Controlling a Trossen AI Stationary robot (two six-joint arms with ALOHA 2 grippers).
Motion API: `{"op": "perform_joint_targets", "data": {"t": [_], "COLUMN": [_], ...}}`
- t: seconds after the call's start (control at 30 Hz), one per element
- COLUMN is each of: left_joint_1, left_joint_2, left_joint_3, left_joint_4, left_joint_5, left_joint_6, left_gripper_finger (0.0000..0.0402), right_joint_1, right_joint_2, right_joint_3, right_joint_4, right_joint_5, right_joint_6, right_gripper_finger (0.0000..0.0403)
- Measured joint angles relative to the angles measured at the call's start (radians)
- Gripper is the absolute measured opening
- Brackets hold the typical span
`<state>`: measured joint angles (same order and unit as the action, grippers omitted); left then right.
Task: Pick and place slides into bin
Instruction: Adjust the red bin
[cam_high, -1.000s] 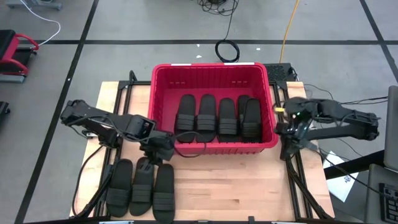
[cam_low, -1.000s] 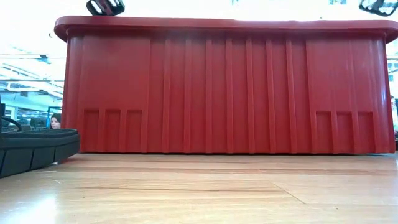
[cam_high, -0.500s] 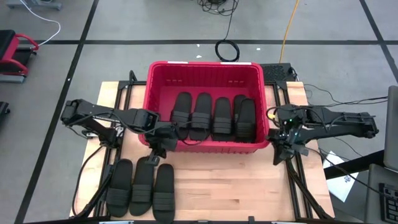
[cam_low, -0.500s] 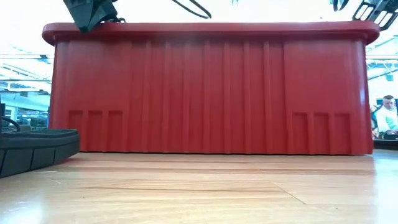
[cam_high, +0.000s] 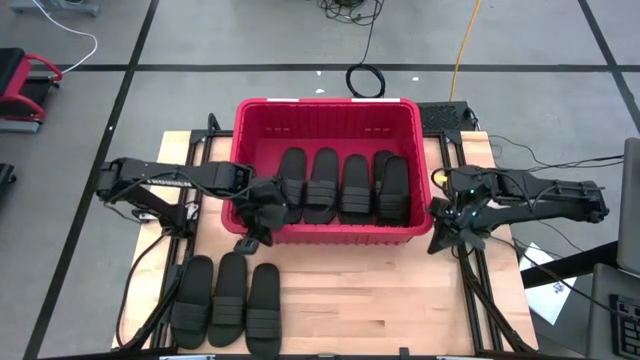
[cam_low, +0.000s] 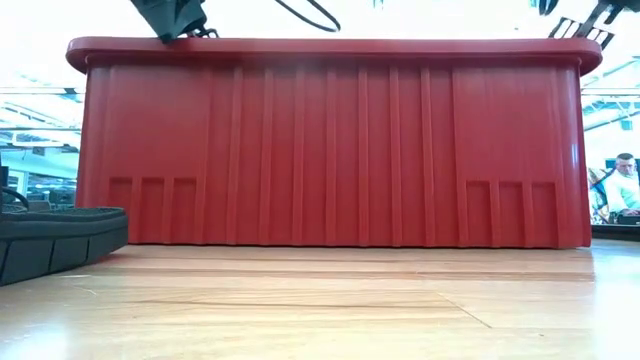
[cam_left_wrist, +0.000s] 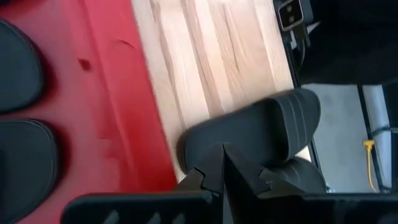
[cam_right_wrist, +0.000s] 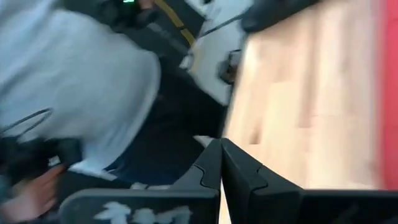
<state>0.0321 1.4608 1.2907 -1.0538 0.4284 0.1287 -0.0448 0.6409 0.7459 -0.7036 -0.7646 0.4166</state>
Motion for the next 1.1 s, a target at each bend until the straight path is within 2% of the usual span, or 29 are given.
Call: {"op": "perform_joint_targets", "data": {"t": [0.07, 0.2, 0.3, 0.43, 0.53, 0.67, 0.8, 0.87, 0.93, 1.1], "left_joint_1": [0.012, 0.007, -0.001, 0.029, 0.072, 0.180, 0.294, 0.335, 0.372, 0.463], "left_joint_2": [0.000, -0.001, -0.014, -0.044, -0.072, -0.122, -0.172, -0.191, -0.204, -0.210], "left_joint_3": [0.000, 0.034, 0.102, 0.222, 0.306, 0.339, 0.311, 0.298, 0.294, 0.294], "left_joint_4": [0.017, 0.021, 0.026, -0.015, -0.074, -0.196, -0.290, -0.298, -0.309, -0.394], "left_joint_5": [0.013, 0.021, -0.091, -0.313, -0.420, -0.634, -0.686, -0.741, -0.783, -0.796], "left_joint_6": [0.001, 0.050, 0.068, 0.054, 0.000, -0.158, -0.304, -0.372, -0.446, -0.580], "left_gripper_finger": [0.0014, 0.0014, 0.0014, 0.0014, 0.0014, 0.0014, 0.0014, 0.0014, 0.0014, 0.0014], "right_joint_1": [0.000, 0.000, 0.000, 0.000, 0.000, 0.000, 0.000, 0.000, 0.000, 0.000], "right_joint_2": [-0.012, -0.046, -0.058, -0.075, -0.069, -0.062, -0.045, -0.040, -0.040, -0.035], "right_joint_3": [0.000, 0.010, 0.061, 0.158, 0.218, 0.298, 0.359, 0.372, 0.375, 0.375], "right_joint_4": [0.000, 0.048, 0.045, 0.019, -0.004, -0.105, -0.251, -0.290, -0.289, -0.306], "right_joint_5": [0.036, 0.041, 0.146, 0.308, 0.471, 0.828, 1.161, 1.252, 1.289, 1.354], "right_joint_6": [0.015, 0.062, 0.045, -0.015, -0.071, -0.114, -0.119, -0.118, -0.119, -0.089], "right_gripper_finger": [0.0000, 0.0000, 0.0000, 0.0000, 0.0000, 0.0000, 0.0000, 0.0000, 0.0000, 0.0000]}}
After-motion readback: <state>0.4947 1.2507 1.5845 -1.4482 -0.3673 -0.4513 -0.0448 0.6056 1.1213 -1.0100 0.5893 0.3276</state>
